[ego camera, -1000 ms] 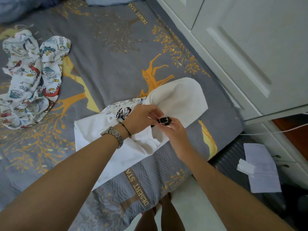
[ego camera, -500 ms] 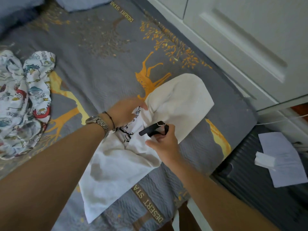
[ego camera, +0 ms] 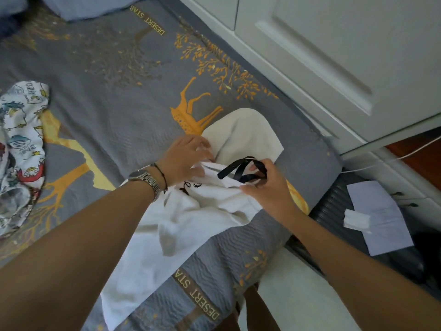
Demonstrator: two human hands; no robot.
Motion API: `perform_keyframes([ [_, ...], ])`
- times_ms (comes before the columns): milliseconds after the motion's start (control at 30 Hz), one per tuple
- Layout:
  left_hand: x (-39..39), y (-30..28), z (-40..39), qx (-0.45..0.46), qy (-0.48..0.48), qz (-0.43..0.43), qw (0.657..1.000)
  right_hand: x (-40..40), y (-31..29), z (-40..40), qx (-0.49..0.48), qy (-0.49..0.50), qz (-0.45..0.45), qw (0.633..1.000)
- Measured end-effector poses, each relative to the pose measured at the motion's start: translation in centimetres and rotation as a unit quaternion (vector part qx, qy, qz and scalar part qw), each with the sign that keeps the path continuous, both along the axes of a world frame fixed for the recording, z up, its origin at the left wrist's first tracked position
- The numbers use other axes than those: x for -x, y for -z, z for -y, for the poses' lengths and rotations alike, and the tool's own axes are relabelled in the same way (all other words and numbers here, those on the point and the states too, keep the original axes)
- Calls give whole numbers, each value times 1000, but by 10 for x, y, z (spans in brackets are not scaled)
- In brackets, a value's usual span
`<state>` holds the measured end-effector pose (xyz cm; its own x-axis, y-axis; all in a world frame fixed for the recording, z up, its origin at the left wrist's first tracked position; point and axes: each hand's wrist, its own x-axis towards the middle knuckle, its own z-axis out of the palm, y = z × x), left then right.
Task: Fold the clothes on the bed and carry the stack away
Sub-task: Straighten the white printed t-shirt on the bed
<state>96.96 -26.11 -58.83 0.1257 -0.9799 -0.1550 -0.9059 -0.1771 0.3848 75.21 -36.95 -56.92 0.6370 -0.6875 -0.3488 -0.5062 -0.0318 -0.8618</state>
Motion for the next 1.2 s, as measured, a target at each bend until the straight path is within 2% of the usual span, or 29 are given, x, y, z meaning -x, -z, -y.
perform_keyframes([
  [167, 14, -3, 31, 28, 24, 46, 998, 23, -19, 43, 2, 13, 25, 1000],
  [367, 18, -32, 58, -21, 47, -41, 998, 32, -31, 78, 49, 14, 15, 999],
  [533, 21, -46, 56, -31, -7, -68, 997, 30, -33, 93, 65, 5, 32, 997],
  [767, 7, -41, 40, 36, -55, -90, 994, 24, -27, 103, 51, -20, 26, 998],
  [900, 6, -21, 32, 112, -146, -91, 979, 25, -24, 110, 38, -41, 7, 998],
  [967, 9, -12, 33, 133, -235, -136, 953, 25, -23, 114, 34, -41, 3, 999],
  [1067, 12, 1, 31, 117, -332, -224, 909, 24, -22, 122, 21, -33, -3, 999],
  [1133, 13, 8, 26, 102, -340, -247, 902, 25, -23, 126, -6, -31, 5, 999],
  [1200, 15, 11, 23, 98, -322, -239, 911, 25, -23, 127, -22, -24, 22, 999],
])
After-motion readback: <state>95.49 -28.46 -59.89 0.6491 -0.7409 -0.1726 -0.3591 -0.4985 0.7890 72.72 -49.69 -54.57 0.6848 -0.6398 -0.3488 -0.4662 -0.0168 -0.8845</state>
